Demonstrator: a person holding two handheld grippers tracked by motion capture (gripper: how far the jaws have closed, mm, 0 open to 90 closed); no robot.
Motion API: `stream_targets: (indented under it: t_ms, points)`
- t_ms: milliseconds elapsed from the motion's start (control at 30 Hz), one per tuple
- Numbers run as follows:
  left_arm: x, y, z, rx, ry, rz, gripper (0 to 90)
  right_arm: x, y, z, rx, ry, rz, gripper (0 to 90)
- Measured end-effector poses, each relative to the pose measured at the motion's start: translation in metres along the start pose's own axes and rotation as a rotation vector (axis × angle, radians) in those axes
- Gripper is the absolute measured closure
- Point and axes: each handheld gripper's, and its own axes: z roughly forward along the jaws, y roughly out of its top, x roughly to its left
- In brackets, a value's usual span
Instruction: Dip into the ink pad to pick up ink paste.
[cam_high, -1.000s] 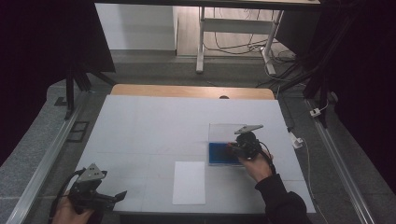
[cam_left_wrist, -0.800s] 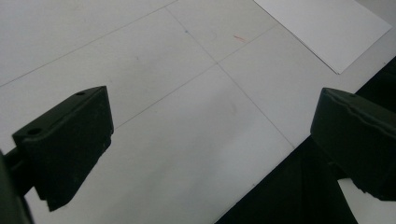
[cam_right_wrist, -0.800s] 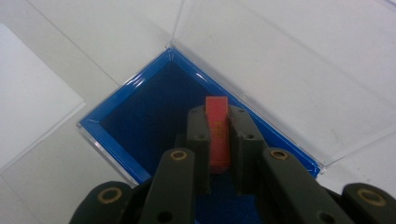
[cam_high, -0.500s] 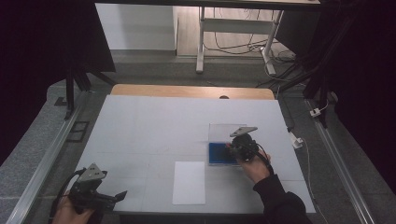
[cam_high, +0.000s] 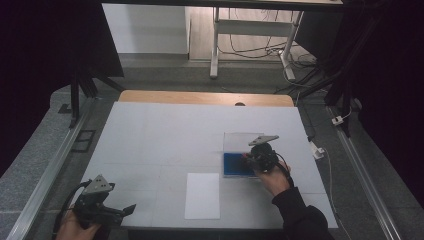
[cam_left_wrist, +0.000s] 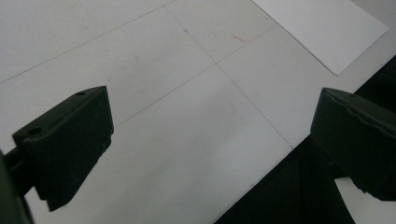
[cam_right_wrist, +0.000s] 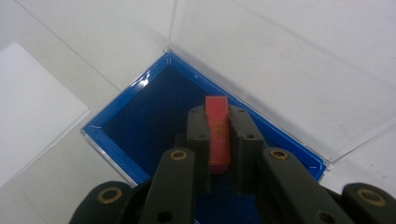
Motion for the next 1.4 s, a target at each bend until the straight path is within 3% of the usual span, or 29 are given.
stream_targets:
  t_ms: [133,700,1400]
  points:
    - [0.0,0.0,0.0,-0.003,-0.005,-0.003,0.1,0.006,0.001,0.0,0.008,-0.031,-0.041,80.7]
    - [0.004,-0.002,-0.002,-0.023,-0.032,-0.023,0.3,-0.001,-0.002,-0.003,-0.028,0.005,0.005,80.2]
    - [0.005,-0.002,-0.003,-0.025,-0.037,-0.028,0.4,0.003,-0.002,-0.029,-0.116,0.055,0.01,80.2]
